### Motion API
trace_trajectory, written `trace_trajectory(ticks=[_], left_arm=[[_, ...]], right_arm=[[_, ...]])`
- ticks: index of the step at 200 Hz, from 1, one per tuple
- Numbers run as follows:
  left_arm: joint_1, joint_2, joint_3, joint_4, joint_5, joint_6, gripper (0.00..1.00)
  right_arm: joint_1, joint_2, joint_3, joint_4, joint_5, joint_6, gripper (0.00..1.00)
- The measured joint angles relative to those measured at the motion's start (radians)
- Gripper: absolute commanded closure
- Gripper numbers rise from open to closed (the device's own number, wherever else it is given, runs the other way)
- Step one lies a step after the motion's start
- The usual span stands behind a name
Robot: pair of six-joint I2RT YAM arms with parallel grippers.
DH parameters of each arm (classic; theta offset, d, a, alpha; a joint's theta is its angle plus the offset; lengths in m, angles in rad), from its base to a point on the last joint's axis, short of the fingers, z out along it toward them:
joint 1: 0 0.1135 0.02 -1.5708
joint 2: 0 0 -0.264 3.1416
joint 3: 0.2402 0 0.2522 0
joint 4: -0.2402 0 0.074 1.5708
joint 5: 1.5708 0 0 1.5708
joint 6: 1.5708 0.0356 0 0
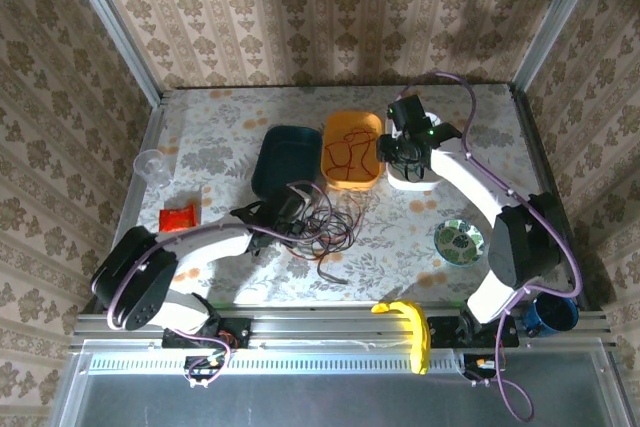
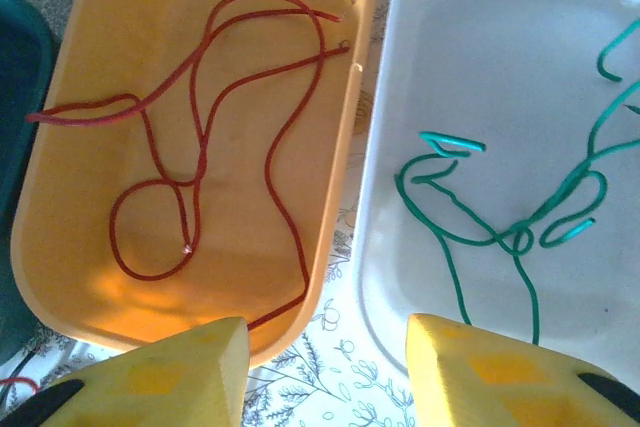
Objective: Untangle the cables
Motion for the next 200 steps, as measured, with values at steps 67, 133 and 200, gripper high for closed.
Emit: trace_trajectory(ticks=[67,133,200], left_arm=[[-0.026,-0.251,0.254,-0.014,-0.103,0.129,1.00],[-0.026,-0.230,0.399,-0.002,-0.038,0.229,1.00],[-0.040,-0.211,0.429,0.094,-0.028,0.315,1.00]], right_arm=[[-0.022,-0.048,-0.068,0.071,0.034,0.060,0.54],[-0.027,-0.105,-0.099,0.101,0.053,0.074,0.55],[-0.035,-0.124,-0.130,0.114,0.079,0.081,0.55]])
